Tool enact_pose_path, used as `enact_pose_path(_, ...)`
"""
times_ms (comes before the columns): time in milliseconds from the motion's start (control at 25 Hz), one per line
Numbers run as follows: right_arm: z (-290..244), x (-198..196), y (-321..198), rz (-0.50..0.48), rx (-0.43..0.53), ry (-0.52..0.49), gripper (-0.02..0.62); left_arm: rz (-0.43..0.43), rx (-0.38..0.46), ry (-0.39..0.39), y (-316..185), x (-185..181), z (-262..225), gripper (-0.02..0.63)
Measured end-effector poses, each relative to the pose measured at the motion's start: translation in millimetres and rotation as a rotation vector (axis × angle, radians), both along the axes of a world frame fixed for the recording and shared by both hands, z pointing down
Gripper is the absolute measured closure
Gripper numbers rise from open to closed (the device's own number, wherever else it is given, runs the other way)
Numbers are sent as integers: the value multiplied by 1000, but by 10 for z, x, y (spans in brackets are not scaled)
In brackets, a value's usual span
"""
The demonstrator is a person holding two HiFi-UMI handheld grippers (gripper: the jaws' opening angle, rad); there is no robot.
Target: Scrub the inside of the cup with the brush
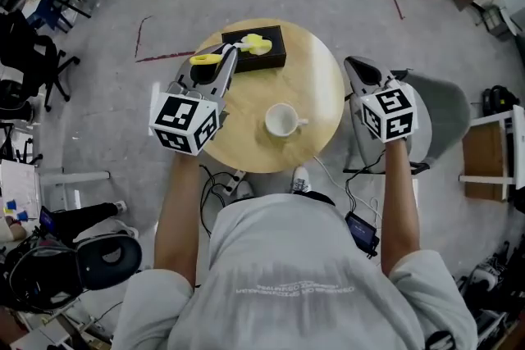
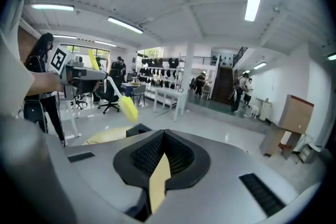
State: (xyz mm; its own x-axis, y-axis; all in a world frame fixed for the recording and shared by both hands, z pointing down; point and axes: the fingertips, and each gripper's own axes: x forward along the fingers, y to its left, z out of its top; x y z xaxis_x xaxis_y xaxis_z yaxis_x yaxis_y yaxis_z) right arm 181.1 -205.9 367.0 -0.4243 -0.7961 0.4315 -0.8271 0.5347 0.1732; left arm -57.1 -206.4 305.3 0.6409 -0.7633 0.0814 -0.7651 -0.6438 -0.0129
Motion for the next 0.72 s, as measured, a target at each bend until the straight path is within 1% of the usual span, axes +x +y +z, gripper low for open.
enact_pose_path(160,-552,-82,4,-4,131,-22,569,-24,65,-21,-39,-29,-269,555)
enact_pose_path(320,-941,-181,38,-27,224,-8,569,-16,106,-4,-53,9,-504,555)
enact_pose_path(520,-1279,-334,99,-55,304,-7,569,-16,176,-12,8,-8,-759,555)
enact_pose_path(720,-1435,-308,70,-75,338,-13,569,-15,215,-33,37,82,-933,555)
